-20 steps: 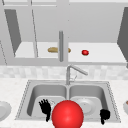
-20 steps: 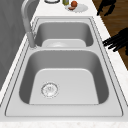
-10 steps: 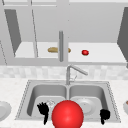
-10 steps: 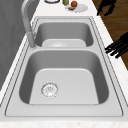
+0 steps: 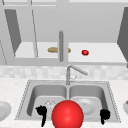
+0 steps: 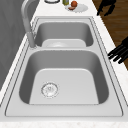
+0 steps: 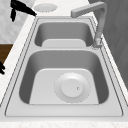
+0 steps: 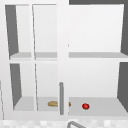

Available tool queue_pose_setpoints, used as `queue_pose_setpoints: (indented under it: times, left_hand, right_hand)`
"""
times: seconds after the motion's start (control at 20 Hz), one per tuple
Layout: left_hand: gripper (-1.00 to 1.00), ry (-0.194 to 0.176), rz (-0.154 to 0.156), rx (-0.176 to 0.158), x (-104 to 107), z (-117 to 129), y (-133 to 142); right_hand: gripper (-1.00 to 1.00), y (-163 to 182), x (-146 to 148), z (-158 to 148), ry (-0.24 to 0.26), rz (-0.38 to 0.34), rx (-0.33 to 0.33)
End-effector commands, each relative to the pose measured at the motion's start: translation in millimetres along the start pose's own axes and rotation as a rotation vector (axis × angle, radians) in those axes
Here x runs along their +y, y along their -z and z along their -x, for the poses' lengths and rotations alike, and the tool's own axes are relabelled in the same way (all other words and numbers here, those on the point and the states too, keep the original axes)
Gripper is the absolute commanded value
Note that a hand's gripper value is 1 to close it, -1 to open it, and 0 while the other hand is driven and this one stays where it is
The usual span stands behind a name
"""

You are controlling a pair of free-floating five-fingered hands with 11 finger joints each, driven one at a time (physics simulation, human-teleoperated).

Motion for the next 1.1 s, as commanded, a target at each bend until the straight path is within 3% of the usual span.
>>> queue_pose_setpoints:
  times: [0.0, 0.4, 0.8, 1.05]
  left_hand:
    - [-1.0, -0.105, 0.076, -0.072, 0, 0, -2]
    - [-1.0, -0.189, 0.094, -0.061, 14, -11, -3]
    - [-1.0, -0.239, 0.093, -0.052, 42, -24, -8]
    - [-1.0, -0.25, 0.1, -0.054, 55, -35, -11]
  right_hand:
    - [0.0, 0, 0, 0, 0.0, 0.0, 0.0]
    - [0.0, 0, 0, 0, 0.0, 0.0, 0.0]
    - [0.0, 0, 0, 0, 0.0, 0.0, 0.0]
    - [0.0, 0, 0, 0, 0.0, 0.0, 0.0]
